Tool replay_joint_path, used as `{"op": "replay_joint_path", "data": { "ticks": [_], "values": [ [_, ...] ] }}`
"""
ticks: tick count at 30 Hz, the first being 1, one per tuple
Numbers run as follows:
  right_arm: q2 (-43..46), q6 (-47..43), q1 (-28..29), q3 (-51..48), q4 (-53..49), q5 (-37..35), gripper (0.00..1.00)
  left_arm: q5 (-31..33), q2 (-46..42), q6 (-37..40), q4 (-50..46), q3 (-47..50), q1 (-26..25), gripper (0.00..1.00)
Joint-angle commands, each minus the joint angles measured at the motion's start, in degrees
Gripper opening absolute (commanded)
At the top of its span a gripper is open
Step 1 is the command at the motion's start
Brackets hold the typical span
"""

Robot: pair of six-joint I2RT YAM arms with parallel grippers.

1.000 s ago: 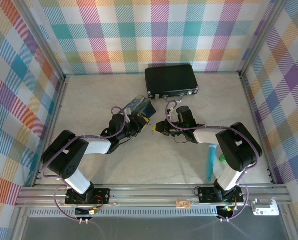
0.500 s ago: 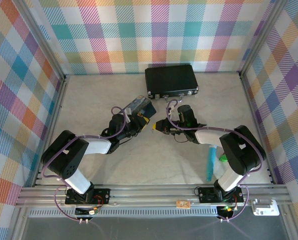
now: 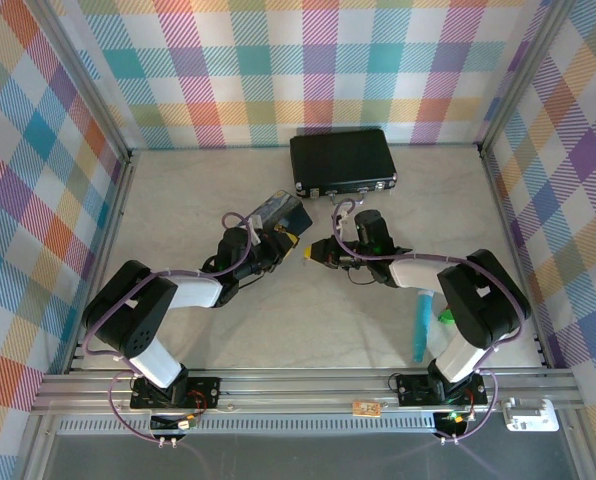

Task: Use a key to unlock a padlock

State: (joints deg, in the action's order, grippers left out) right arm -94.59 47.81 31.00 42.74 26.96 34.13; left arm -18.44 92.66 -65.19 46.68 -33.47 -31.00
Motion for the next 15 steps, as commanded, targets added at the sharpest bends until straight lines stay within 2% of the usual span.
{"op": "replay_joint_path", "data": {
  "ticks": [1, 8, 15],
  "values": [
    [-0.51, -0.25, 0.68, 0.38, 2.57, 3.04, 0.0, -1.66, 0.68, -0.06, 3.22, -2.18, -0.64, 0.0],
    [0.45, -2.62, 0.64, 1.47, -1.73, 4.5, 0.0, -1.43, 1.9, -0.39, 4.08, -3.13, -0.86, 0.0],
    [2.14, -4.93, -0.44, 2.37, -5.69, 1.78, 0.0, -2.04, 2.44, -1.38, 5.34, -2.05, -1.43, 0.0]
  ]
}}
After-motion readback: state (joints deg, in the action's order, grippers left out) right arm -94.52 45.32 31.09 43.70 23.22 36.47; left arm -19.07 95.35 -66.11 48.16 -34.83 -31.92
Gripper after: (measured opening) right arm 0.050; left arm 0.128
